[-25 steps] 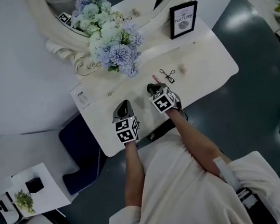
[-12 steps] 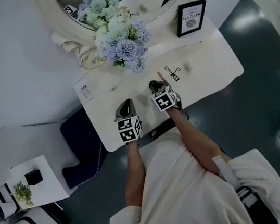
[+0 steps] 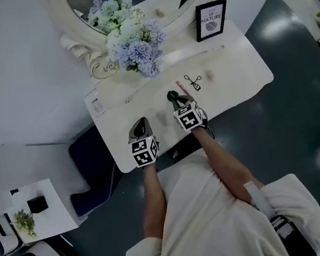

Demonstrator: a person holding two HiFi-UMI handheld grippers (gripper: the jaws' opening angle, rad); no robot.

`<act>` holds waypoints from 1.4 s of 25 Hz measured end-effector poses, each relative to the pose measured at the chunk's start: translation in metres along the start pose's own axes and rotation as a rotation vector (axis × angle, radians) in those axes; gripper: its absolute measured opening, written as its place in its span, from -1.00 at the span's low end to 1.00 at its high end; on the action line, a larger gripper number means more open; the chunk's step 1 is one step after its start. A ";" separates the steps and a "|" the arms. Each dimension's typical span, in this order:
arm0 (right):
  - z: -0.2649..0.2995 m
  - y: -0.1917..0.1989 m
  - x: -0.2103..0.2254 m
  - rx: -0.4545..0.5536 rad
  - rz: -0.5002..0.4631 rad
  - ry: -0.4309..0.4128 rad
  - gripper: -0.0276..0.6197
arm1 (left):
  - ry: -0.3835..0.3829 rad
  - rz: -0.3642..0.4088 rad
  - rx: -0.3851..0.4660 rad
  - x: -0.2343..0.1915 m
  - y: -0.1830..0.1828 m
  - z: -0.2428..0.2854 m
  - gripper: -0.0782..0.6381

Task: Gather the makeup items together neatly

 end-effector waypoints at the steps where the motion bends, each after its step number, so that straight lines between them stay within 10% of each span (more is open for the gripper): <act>1: -0.005 0.004 0.001 0.009 0.003 0.001 -0.74 | -0.001 -0.011 0.003 0.001 0.002 -0.001 -0.74; 15: -0.074 0.046 0.079 0.158 0.184 0.016 -0.74 | 0.046 -0.003 0.048 0.089 -0.002 0.013 -0.74; 35: -0.207 0.145 0.129 0.230 0.126 -0.089 -0.74 | -0.073 -0.009 0.057 0.244 0.090 -0.061 -0.74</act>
Point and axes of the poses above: the fingertips, and each gripper's own axes: z forward along the fingers, x to its right, y out of its underside, the point moved 6 cm from there along -z, backward along the fingers, and after that the axes turned 7 degrees about -z, right-handed, at the moved point
